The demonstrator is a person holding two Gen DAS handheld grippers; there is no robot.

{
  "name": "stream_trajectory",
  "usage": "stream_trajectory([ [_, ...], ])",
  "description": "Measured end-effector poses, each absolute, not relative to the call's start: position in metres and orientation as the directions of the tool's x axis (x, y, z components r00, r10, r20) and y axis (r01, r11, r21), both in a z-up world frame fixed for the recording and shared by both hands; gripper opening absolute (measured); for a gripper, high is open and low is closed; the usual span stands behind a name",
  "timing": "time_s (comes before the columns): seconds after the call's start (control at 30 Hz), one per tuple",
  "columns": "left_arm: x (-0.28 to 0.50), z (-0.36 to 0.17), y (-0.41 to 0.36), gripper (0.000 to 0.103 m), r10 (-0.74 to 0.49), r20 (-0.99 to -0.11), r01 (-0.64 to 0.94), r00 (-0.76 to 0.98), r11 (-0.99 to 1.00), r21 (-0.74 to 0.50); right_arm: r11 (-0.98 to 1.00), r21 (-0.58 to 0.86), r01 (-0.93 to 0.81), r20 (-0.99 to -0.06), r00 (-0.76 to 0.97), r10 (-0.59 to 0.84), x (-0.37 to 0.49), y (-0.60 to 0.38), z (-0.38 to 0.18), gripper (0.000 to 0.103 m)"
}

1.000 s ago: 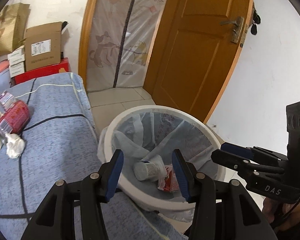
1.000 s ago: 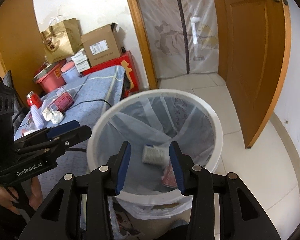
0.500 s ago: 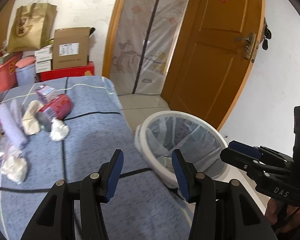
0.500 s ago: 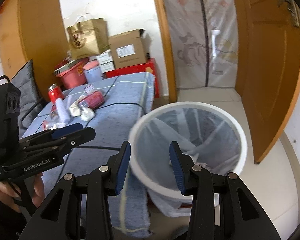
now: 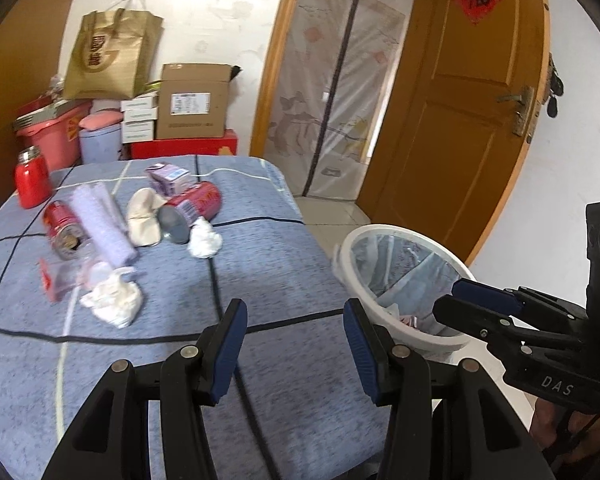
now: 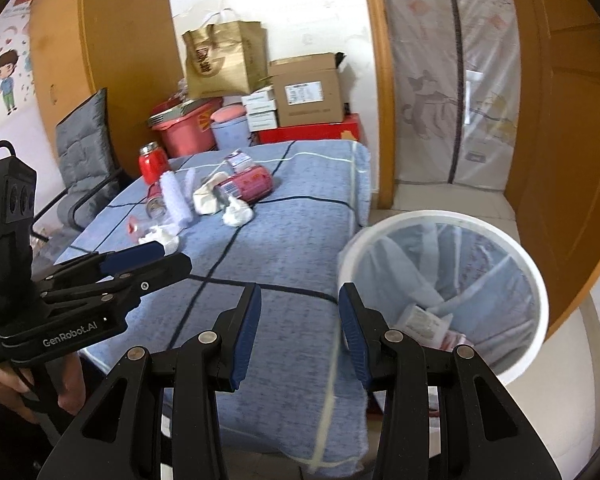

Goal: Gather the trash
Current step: 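Withdraw both tools from the bin back toward the table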

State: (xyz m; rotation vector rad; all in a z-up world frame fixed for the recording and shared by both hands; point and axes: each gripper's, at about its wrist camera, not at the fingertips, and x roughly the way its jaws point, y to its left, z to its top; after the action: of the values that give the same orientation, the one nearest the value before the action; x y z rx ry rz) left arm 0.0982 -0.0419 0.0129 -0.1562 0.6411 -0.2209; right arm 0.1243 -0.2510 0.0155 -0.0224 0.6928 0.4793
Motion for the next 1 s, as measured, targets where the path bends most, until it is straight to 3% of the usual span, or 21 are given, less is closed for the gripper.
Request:
stream_trajectory([
  [0.9, 0.087, -0.002, 0.030, 0.050, -0.085, -0.595, -0.035, 0.799, 0.982, -0.187, 0.840, 0.154, -0.521, -0.643, 0.593, 0.485, 0.145, -0.197, 0.003, 0.042],
  [1.0, 0.091, -0.006, 0.040, 0.050, -0.058, -0.603, -0.063, 0.796, 0.982, -0.178, 0.833, 0.159, -0.529, -0.648, 0.581, 0.492, 0.150, -0.192, -0.001, 0.049],
])
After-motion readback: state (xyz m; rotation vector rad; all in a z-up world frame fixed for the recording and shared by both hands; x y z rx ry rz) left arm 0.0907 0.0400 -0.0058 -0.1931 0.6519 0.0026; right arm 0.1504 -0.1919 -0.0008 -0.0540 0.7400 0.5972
